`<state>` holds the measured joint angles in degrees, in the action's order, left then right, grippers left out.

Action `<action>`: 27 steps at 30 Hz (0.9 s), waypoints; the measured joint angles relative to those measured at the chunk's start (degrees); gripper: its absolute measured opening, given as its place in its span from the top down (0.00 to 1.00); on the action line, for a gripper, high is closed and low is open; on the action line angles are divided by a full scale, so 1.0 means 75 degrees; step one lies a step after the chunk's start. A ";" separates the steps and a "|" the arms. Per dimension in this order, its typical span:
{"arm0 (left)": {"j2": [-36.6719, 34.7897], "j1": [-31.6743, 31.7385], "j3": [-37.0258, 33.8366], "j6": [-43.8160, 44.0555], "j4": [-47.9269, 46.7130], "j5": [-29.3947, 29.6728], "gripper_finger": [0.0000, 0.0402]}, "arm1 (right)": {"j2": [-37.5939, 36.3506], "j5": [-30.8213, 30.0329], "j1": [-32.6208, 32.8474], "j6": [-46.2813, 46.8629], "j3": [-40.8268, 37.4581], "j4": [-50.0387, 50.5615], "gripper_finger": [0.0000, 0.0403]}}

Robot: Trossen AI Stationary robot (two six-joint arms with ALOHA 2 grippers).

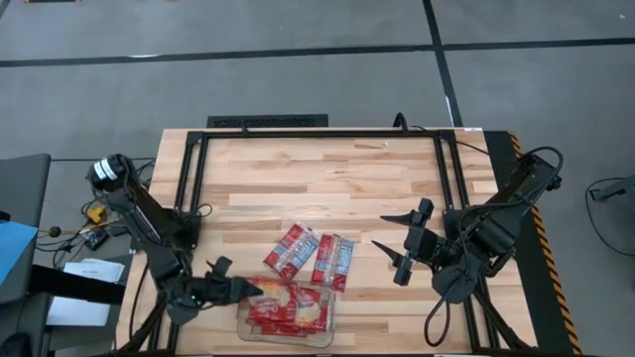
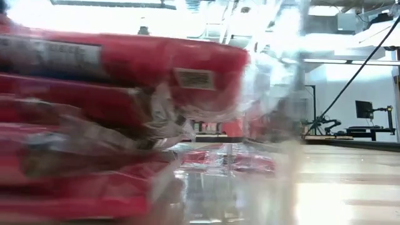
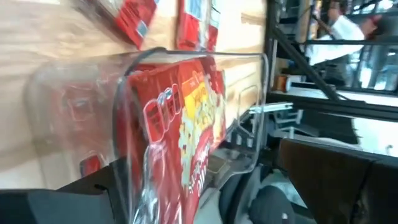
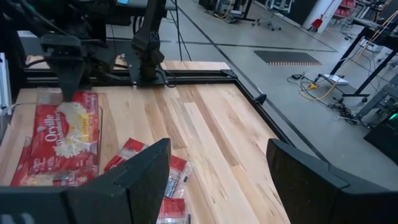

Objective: Sort popcorn bags into baskets
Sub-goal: Put the red popcorn bag into the transparent bin

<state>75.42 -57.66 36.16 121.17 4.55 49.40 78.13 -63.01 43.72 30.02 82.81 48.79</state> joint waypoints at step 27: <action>-0.1643 0.1366 -0.0003 -0.0052 -0.1521 -0.3206 0.22 | -0.0003 0.0001 -0.0215 0.0000 0.0000 0.0127 0.28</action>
<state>63.10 -47.42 36.14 120.78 -6.86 25.35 78.11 -63.00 42.11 30.02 82.81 49.74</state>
